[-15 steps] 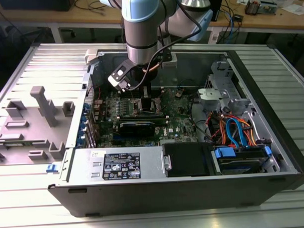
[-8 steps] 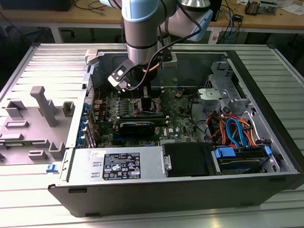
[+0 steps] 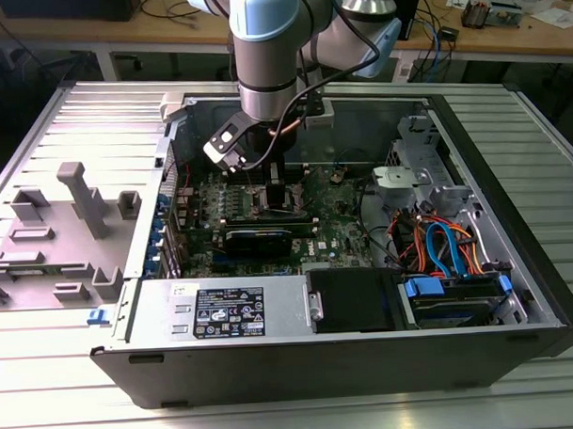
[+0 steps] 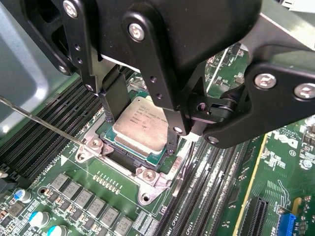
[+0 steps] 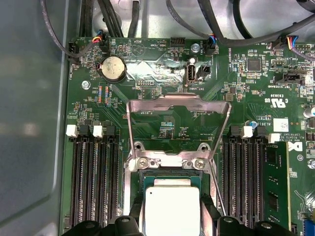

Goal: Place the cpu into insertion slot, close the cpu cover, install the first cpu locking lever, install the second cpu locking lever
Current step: 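Place the cpu into insertion slot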

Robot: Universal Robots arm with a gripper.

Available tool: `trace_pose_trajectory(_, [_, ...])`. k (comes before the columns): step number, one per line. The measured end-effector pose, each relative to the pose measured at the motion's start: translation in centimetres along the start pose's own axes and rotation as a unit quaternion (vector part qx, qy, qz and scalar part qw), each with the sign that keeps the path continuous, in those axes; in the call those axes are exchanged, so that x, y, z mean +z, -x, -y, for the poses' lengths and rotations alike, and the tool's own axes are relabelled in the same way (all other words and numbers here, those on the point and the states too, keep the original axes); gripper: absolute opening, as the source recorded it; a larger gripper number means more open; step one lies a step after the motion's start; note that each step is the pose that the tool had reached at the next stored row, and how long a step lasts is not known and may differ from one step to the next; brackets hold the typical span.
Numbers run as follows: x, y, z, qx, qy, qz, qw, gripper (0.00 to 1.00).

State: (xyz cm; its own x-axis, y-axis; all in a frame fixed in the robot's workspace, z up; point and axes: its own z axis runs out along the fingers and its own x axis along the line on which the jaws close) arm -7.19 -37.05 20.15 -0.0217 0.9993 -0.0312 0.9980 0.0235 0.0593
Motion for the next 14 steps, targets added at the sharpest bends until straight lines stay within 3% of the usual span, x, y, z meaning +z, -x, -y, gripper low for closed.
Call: trace_pose_trajectory(14, [0.19, -0.02, -0.11, 0.004, -0.0001, 0.0002, 1.0, 0.55])
